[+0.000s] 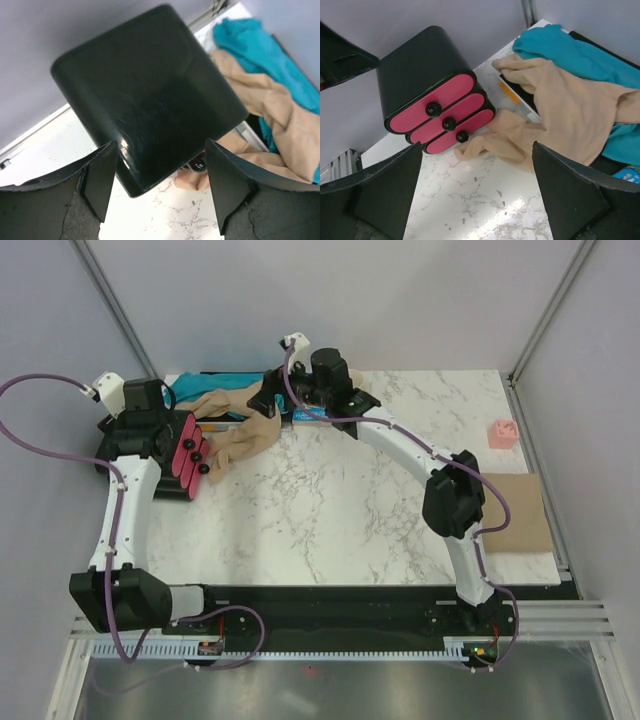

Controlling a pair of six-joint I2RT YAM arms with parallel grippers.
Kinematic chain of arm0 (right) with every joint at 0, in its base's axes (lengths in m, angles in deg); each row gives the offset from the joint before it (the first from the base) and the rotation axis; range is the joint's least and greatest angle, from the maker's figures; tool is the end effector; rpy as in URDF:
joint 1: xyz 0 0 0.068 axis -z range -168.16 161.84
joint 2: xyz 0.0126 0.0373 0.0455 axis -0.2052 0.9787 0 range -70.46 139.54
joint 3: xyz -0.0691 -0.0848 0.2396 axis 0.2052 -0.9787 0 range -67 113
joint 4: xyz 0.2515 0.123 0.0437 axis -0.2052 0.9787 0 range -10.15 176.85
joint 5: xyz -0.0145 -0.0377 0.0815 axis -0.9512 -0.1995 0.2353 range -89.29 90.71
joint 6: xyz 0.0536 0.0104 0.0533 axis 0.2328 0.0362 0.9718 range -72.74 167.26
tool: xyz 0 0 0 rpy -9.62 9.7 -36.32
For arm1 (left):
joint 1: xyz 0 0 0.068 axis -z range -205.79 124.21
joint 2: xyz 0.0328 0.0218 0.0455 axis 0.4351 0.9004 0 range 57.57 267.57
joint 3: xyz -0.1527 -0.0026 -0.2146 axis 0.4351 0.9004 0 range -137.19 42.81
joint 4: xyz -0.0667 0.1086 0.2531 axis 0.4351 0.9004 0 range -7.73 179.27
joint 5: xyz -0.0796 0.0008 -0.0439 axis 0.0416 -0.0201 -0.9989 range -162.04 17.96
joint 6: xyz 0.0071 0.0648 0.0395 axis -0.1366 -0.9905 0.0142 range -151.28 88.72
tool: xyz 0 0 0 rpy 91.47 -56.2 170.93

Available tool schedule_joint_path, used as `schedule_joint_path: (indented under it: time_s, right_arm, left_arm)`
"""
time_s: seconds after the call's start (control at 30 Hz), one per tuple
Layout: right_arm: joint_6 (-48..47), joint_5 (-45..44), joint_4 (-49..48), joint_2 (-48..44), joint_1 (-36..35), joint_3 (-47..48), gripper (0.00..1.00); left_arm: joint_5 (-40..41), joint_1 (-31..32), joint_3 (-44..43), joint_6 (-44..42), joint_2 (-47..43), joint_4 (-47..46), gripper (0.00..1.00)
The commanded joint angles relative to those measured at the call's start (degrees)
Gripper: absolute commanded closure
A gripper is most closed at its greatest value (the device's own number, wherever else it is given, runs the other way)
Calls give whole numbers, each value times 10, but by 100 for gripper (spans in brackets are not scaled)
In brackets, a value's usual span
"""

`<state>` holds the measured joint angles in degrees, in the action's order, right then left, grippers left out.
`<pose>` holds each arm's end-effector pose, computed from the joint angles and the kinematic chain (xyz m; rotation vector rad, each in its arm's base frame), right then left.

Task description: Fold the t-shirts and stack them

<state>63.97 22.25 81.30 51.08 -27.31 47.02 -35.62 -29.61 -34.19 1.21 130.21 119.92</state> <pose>0.4188 0.3715 0.3336 -0.6402 1.7164 1.0278 0.3092 0.0590 0.3673 -0.9686 1.8052 0.3735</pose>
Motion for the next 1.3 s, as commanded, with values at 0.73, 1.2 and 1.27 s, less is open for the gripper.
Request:
schedule_joint_path:
  time_s: [0.73,1.2,1.27]
  right_arm:
    - [-42,16,21,37,-13,-70,2]
    - [-13,56,-44,14,9,-188,2]
    - [-12,61,-48,18,10,-197,2]
  left_arm:
    - [-128,-219,-225,-37,244,16,25]
    - [-137,-236,-183,26,269,-10,28]
    - [-108,-237,-151,48,249,-11,28]
